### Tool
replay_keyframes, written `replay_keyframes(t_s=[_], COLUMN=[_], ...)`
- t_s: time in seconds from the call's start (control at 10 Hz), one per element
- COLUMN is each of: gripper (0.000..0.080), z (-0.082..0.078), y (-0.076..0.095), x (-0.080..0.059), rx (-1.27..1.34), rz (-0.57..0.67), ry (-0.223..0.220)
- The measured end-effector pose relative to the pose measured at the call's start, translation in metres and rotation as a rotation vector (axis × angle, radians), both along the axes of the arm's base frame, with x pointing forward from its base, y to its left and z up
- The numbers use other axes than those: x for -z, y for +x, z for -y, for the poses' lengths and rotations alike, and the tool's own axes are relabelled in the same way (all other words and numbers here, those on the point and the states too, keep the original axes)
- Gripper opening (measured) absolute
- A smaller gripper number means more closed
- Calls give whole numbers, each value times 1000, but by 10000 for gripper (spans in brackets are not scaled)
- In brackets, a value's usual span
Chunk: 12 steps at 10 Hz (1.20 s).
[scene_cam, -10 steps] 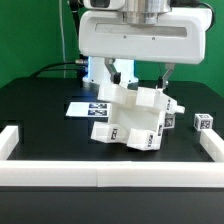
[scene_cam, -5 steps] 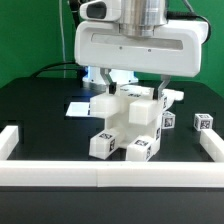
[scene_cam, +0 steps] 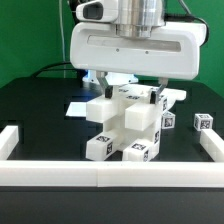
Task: Assemble chair
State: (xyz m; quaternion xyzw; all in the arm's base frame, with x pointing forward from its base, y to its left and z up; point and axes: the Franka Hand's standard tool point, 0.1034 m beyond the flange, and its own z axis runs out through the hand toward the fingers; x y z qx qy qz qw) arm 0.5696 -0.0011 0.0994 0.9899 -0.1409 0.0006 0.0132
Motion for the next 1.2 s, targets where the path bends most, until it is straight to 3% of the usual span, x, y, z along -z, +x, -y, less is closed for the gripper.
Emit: replay_keyframes(t_s=[0.5,0.9,1.2], gripper=[649,649,649], z=[2,8,6], y=[14,34,37], x=[0,-1,-4], rx=[-3,-10,-2], rz=[65,116,122], ry=[-14,-29,-27])
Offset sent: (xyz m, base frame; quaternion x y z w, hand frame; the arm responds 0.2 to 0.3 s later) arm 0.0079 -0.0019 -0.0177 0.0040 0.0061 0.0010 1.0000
